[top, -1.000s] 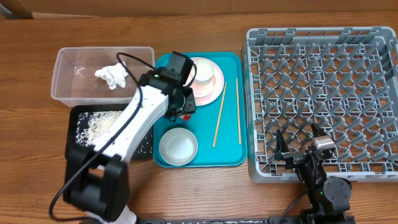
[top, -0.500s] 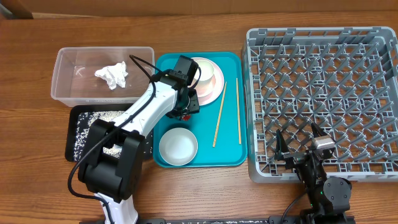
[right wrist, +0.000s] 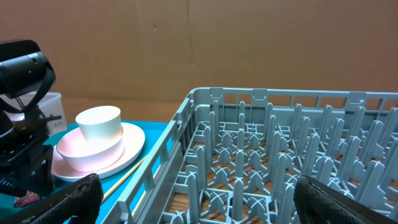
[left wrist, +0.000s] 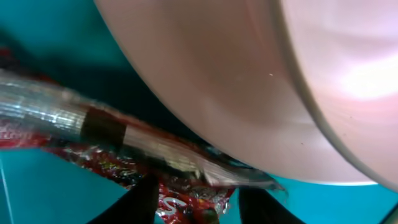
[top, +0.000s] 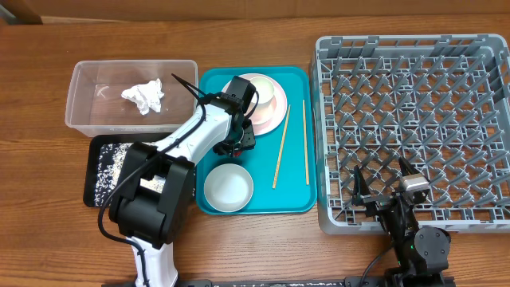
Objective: Sort waste into correct bins and load items into the dishwasher
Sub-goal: 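Carry the red wrapper with the left gripper and drop it into the clear bin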
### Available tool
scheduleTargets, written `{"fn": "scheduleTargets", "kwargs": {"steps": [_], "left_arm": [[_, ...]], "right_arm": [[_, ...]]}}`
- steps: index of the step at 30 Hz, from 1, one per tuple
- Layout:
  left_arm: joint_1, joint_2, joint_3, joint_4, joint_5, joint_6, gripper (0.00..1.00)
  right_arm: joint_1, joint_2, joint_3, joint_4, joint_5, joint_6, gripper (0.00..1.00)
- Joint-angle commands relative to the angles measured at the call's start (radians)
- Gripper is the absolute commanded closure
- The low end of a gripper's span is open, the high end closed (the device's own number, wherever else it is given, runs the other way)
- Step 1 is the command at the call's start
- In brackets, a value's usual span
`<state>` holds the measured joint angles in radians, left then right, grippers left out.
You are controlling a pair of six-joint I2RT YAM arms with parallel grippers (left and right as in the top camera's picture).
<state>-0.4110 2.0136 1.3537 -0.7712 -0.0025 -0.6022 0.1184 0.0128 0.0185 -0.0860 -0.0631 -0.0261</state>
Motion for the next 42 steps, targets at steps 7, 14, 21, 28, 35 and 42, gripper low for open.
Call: {"fn": "scheduleTargets", "kwargs": {"steps": [7, 14, 21, 28, 35, 42], "left_arm": [[-0.001, 0.012, 0.026, -0.037, 0.001, 0.004, 0.96], [-0.002, -0.074, 0.142, -0.161, -0.001, 0.03, 0.96], [0.017, -0.199, 0.255, -0.228, -0.008, 0.03, 0.96], [0.113, -0.243, 0.264, -0.227, -0.178, 0.03, 0.92], [0.219, -0.18, 0.26, -0.254, -0.263, 0.03, 0.89], [0.294, -0.081, 0.249, -0.24, -0.261, 0.03, 0.88]], "right_arm": [[-0.001, -0.01, -0.011, 0.006, 0.002, -0.003, 0.0], [-0.001, -0.01, -0.011, 0.006, 0.002, -0.003, 0.0], [-0.001, -0.01, -0.011, 0.006, 0.002, -0.003, 0.0], [-0.001, -0.01, -0.011, 0.006, 0.003, -0.003, 0.0], [-0.001, -0.01, -0.011, 0.006, 0.003, -0.003, 0.0], [-0.001, -0.01, -0.011, 0.006, 0.002, -0.003, 0.0]]}}
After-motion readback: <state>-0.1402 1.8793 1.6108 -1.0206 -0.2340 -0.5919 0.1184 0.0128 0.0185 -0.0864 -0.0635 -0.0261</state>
